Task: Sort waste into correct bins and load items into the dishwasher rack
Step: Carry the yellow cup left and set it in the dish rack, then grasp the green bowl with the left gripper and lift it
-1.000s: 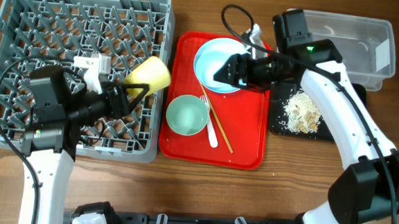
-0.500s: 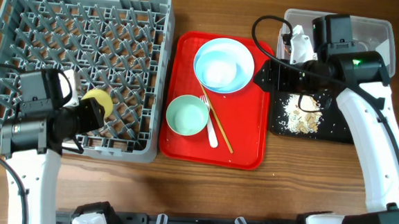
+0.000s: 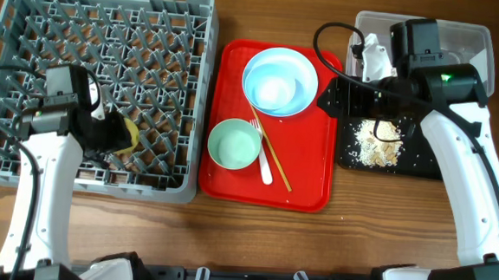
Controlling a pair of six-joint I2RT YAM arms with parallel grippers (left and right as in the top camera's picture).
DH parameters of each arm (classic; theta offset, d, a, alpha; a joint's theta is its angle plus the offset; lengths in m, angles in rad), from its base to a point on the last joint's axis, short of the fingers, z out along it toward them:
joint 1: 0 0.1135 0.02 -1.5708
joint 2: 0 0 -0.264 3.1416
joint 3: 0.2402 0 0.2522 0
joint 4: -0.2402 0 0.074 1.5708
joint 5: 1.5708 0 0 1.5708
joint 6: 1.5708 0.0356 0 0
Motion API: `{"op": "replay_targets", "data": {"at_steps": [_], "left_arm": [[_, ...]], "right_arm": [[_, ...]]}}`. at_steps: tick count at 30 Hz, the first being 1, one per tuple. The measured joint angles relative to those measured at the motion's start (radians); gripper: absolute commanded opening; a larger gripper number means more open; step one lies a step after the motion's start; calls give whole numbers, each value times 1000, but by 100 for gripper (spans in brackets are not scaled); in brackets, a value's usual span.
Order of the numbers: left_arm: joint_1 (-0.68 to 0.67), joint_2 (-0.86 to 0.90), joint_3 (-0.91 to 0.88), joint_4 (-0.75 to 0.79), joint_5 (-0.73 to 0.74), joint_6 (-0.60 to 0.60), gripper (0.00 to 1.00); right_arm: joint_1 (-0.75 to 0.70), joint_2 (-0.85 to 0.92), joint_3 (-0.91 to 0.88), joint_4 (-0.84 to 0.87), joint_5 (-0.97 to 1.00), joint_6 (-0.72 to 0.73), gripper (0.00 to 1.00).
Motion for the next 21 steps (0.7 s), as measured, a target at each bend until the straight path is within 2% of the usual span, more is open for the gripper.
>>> {"op": "replay_targets", "data": {"at_steps": [2,4,5,9,13,15,21], "left_arm": [[0,22,0,8,0,-8,100],[0,29,0,10,0,-8,100],[0,29,0,11,0,-8,100],[0,27,39,-16,24,-8,100],[-14,-29,169,-17,129,-9,100],[-60,-76,196,-7,167,-9,100],[-321,-93,200,13,264,-13,100]], "right_arm": [[0,0,0,0,0,0,84],[0,0,0,-2,0,0,96],[0,0,0,-6,0,-4,100],[0,0,0,-11,3,-11,100],[0,0,0,-11,3,-11,100],[-8,0,0,-11,4,-8,100],[-117,0,0,-36,34,24,100]]}}
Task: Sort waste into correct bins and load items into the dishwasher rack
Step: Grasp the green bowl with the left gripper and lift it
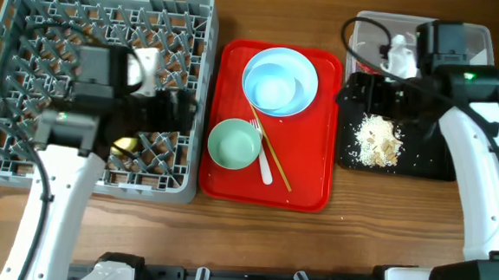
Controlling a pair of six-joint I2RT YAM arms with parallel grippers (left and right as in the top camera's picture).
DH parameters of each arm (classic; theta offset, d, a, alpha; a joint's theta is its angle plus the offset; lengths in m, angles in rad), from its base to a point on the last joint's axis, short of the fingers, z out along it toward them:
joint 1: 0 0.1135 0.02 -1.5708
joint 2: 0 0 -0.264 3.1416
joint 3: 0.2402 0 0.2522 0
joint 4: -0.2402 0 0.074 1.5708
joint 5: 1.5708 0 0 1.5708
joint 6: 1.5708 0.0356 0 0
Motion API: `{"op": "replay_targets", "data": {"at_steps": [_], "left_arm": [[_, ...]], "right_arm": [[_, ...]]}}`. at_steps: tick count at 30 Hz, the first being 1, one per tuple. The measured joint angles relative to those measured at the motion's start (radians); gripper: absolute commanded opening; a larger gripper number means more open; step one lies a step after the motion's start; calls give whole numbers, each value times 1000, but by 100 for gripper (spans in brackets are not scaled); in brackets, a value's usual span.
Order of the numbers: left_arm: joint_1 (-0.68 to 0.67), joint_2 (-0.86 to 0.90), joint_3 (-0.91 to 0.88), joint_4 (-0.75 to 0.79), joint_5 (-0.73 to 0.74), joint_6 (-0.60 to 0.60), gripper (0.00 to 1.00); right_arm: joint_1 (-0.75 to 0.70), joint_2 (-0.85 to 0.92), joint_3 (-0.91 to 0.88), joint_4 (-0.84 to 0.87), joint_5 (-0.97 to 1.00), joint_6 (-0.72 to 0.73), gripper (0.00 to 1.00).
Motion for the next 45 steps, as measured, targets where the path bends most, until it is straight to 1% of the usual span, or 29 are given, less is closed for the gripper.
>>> {"op": "replay_targets", "data": {"at_steps": [1,2,5,7,10,11,13,14,16,17,19,20,22,23,25,32,37,41,43,45], "left_arm": [[-34,0,0,16,19,-4,99],[-88,5,0,65,46,-8,94],[-211,45,1,128,56,-21,93],[-296,107,2,139,12,-34,91],[-417,246,2,145,-83,-45,81],[-446,290,2,149,-106,-46,77],[-494,388,2,153,-151,-51,65],[-507,430,2,153,-162,-50,59],[-517,493,2,162,-178,-66,49],[-520,539,2,174,-187,-75,43],[-520,576,2,179,-192,-82,37],[-520,598,2,185,-194,-83,31],[-520,616,2,191,-197,-85,23],[-520,617,2,193,-197,-92,15],[-520,617,2,204,-198,-93,4],[-526,614,5,206,-212,-109,4],[-526,561,46,135,-182,-110,4],[-513,417,114,130,-159,-113,4],[-455,303,134,146,-155,-113,4],[-381,240,138,155,-145,-112,4]], "right_arm": [[-18,0,0,-9,3,3,100],[-28,0,0,-14,6,5,100],[-32,0,0,-16,7,7,100],[-32,0,0,-16,7,7,99],[-32,0,0,-16,6,7,100],[-32,0,0,-16,6,7,100],[-32,0,0,-17,7,7,100],[-32,0,0,-20,6,7,99],[-32,0,0,-23,6,7,100],[-32,0,0,-23,7,7,100],[-32,0,0,-23,6,7,100],[-32,0,0,-23,6,7,100],[-32,0,0,-24,7,7,99],[-32,0,0,-28,6,7,100],[-32,0,0,-31,6,7,100],[-32,0,0,-38,6,7,100],[-32,0,0,-42,6,7,100],[-32,0,0,-42,6,7,100],[-32,0,0,-42,6,7,100],[-32,0,0,-41,7,7,100]]}}
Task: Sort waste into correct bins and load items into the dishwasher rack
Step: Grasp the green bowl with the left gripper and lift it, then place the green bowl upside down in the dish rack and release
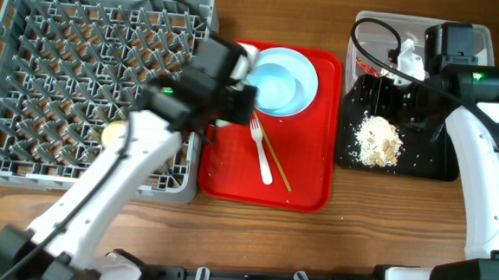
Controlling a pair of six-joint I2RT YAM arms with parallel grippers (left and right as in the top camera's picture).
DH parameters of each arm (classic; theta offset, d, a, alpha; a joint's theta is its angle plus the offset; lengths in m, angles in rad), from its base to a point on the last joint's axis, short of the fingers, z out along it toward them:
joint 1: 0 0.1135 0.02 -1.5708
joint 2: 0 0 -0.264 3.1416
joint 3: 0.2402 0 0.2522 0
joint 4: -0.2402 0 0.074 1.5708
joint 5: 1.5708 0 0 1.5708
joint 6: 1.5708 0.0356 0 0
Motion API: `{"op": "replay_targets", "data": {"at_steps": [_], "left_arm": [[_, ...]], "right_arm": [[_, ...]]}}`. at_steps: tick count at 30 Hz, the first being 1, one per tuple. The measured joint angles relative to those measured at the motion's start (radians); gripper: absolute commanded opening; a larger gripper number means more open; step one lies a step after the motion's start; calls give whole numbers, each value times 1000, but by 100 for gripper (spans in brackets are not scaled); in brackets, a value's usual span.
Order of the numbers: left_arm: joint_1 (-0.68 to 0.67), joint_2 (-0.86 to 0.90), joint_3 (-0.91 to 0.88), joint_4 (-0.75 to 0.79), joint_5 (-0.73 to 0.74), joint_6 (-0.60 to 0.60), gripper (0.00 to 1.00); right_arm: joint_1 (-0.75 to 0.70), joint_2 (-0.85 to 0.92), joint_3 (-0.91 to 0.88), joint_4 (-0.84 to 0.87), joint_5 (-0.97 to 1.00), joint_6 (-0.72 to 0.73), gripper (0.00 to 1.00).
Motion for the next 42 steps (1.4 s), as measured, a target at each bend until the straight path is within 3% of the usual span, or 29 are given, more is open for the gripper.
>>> {"op": "replay_targets", "data": {"at_steps": [5,12,17,24,25,27,28,33,34,42], "left_arm": [[266,-50,1,39,180,98,4],[639,48,1,154,664,203,4],[778,214,1,255,945,215,4],[885,416,1,282,1134,214,5],[901,428,1,282,1147,214,25],[942,447,1,262,1150,216,42],[961,454,1,250,1151,216,56],[1072,457,1,150,1150,216,88],[1091,457,1,131,1151,217,100],[1194,418,1,49,1131,214,100]], "right_arm": [[0,0,0,0,0,0,100],[0,0,0,0,0,0,100],[0,0,0,-1,0,0,100],[0,0,0,-1,0,0,100],[0,0,0,-1,0,0,100],[0,0,0,-2,0,0,100],[0,0,0,-2,0,0,100],[0,0,0,-5,0,0,100],[0,0,0,-4,0,0,100],[0,0,0,-5,0,0,100]]}}
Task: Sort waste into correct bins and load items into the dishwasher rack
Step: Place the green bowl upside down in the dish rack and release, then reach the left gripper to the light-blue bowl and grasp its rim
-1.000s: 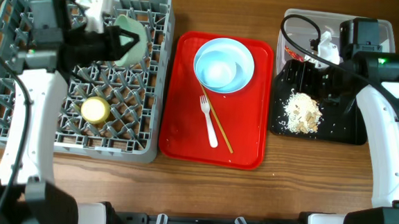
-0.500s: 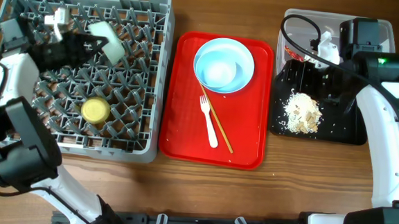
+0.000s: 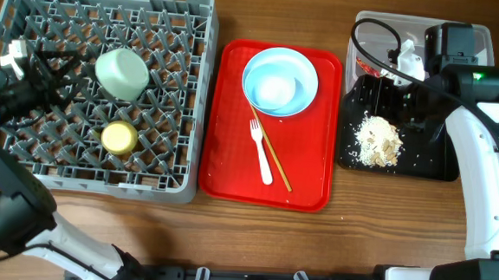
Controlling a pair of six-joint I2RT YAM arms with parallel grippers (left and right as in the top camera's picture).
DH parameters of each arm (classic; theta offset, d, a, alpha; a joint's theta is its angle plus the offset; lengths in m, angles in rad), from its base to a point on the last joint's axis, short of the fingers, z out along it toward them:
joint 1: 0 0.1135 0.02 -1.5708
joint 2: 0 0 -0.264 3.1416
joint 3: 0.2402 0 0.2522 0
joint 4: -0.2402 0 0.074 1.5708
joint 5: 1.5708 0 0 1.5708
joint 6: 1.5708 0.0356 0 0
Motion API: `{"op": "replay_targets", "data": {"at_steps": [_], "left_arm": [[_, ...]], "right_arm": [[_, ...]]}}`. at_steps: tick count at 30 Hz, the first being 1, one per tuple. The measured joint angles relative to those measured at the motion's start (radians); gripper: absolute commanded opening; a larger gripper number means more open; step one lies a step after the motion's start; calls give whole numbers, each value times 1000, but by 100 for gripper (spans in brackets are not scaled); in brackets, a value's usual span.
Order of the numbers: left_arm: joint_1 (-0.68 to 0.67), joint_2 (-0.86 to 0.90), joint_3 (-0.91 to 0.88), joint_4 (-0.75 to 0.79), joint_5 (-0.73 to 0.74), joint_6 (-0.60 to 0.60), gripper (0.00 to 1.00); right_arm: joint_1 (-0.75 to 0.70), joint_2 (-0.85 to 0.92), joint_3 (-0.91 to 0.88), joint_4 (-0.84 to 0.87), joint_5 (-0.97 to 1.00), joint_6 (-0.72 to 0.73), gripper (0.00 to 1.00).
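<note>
The grey dishwasher rack on the left holds a pale green bowl lying on its side and a yellow cup. My left gripper is over the rack's left part, apart from the bowl, its fingers spread and empty. On the red tray are a blue bowl, a white fork and chopsticks. My right gripper hovers over the black tray of food scraps. Its jaws are dark against the tray.
A clear plastic bin stands behind the black tray at the back right. The right arm's cable loops over that bin's left side. Bare wooden table runs along the front edge.
The left arm was stretched over the green bowl's spot on the red tray. Now the bowl lies in the rack and the arm is back at the far left. The right arm is unmoved.
First my left gripper was at the yellow cup in the rack, with the green bowl on the tray. Then it was further right, the cup left behind. Then it was at the green bowl. Now that bowl lies in the rack.
</note>
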Motion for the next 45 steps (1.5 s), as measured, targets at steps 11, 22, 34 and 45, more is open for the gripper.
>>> {"op": "replay_targets", "data": {"at_steps": [11,22,34,45], "left_arm": [[-602,-374,3,43,-549,-38,100],[-1189,-215,4,397,-1147,-47,100],[-1302,125,4,538,-1204,-66,50],[-1302,143,4,447,-1246,-71,31]], "right_arm": [[0,0,0,-33,142,64,100],[-97,0,0,-79,243,200,100],[-198,0,0,-102,257,198,100],[-198,0,0,-115,257,187,100]]}}
